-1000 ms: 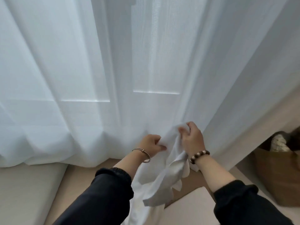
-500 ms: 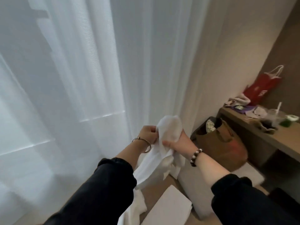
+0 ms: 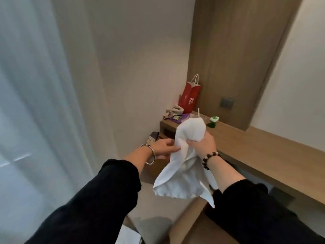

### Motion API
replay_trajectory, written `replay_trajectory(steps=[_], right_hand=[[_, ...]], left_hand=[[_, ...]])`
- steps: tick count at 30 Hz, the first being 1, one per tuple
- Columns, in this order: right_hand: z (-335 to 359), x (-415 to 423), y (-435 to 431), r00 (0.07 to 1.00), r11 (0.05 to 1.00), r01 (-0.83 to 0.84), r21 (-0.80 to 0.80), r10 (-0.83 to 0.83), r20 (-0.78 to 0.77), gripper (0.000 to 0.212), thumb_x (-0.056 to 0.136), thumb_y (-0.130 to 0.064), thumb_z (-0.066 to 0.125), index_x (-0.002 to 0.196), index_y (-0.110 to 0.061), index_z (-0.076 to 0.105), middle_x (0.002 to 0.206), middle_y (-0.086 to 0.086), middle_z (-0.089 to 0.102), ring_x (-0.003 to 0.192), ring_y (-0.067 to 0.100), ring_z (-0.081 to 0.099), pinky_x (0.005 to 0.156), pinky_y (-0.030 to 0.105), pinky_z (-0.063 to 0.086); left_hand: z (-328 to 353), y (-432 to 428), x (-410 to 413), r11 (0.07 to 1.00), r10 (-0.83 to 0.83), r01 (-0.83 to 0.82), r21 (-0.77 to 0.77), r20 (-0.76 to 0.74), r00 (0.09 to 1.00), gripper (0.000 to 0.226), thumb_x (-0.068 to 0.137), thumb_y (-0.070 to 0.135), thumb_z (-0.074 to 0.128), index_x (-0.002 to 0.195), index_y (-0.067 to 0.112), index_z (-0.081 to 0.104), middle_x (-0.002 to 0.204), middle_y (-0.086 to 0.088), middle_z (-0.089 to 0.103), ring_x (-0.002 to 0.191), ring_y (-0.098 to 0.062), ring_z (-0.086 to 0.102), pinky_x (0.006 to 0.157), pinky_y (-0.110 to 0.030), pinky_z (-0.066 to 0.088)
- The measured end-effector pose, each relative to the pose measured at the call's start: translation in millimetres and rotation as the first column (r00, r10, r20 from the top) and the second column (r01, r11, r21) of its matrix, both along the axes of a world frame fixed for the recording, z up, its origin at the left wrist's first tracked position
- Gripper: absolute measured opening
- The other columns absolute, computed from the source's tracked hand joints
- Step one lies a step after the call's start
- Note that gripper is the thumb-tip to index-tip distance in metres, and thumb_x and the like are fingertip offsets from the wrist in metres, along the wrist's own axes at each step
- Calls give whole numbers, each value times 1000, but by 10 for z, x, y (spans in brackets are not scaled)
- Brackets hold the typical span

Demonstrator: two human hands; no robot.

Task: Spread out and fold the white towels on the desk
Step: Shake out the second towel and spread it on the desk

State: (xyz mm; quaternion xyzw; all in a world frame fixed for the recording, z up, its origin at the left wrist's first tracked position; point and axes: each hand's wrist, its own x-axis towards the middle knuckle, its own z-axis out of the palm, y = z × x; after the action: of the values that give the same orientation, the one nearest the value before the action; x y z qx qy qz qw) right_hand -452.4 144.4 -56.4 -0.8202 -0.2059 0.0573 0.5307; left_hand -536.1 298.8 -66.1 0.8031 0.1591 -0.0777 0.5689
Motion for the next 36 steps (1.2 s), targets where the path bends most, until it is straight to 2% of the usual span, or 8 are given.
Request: replay_trajectory(steps=[4,9,15,17,25,27,31,36], right_hand=[[-29,599,-454,990,983,127,131,-116,-84,53,73,-8,78,121,-8,57,117,7,62,103,22,58,83,28,43],[-60,1415,-775,955,935,222,275,-152,-254,48,78,-10,73,123,-6,57,117,6,63,103,22,60,88,34,49],[-224,2304,-1098,839,920,48,388,173,-515,51,84,-40,63,129,-20,51,122,9,64,113,31,60,101,49,44],[-229,2518,-1158,848,930,51,365,153,-508,50,84,-39,62,127,-15,54,121,12,64,113,31,60,101,48,44],[-176,3463,-1916,805,830,553,75,-509,-305,13,79,-24,68,88,-14,69,99,9,70,93,25,64,88,42,52],[-188,3659,-2186,796,812,581,46,-556,-237,16,80,-25,67,93,-15,69,96,6,70,89,22,63,80,35,53],[-242,4052,-2648,782,786,618,18,-611,-121,12,89,-18,57,77,-15,60,71,0,57,67,15,50,47,13,38],[-365,4564,-3331,749,748,662,-47,-663,-6,28,94,-22,50,67,-14,46,65,1,50,68,22,48,54,28,30]], left_hand=[[-211,-474,761,933,-160,169,319,-56,986,87,64,42,83,133,16,37,127,3,50,115,-16,49,99,-36,43],[-191,-715,1655,989,-11,-20,145,212,977,33,71,15,81,98,16,62,93,1,63,83,-11,55,66,-12,42],[-107,-854,2786,989,144,-124,-84,296,944,9,77,7,71,78,15,68,74,-4,61,65,-14,54,57,-17,46],[-78,-968,3121,980,171,-130,-154,296,940,8,77,7,71,77,15,68,74,-6,60,67,-16,53,60,-22,47],[-92,-1932,4405,993,-5,42,-107,328,945,6,76,16,73,71,15,69,62,4,58,57,-9,50,52,-16,42],[-146,-2122,4620,990,-143,134,48,323,936,15,79,25,70,81,10,69,70,1,57,62,-10,47,56,-21,38],[-221,-2506,4946,926,-373,348,144,223,901,23,78,26,75,96,19,64,80,12,61,68,-1,54,49,-3,38],[-356,-3300,5355,889,-418,332,315,264,869,16,78,11,70,93,10,65,80,0,60,70,-13,52,45,-5,33]])
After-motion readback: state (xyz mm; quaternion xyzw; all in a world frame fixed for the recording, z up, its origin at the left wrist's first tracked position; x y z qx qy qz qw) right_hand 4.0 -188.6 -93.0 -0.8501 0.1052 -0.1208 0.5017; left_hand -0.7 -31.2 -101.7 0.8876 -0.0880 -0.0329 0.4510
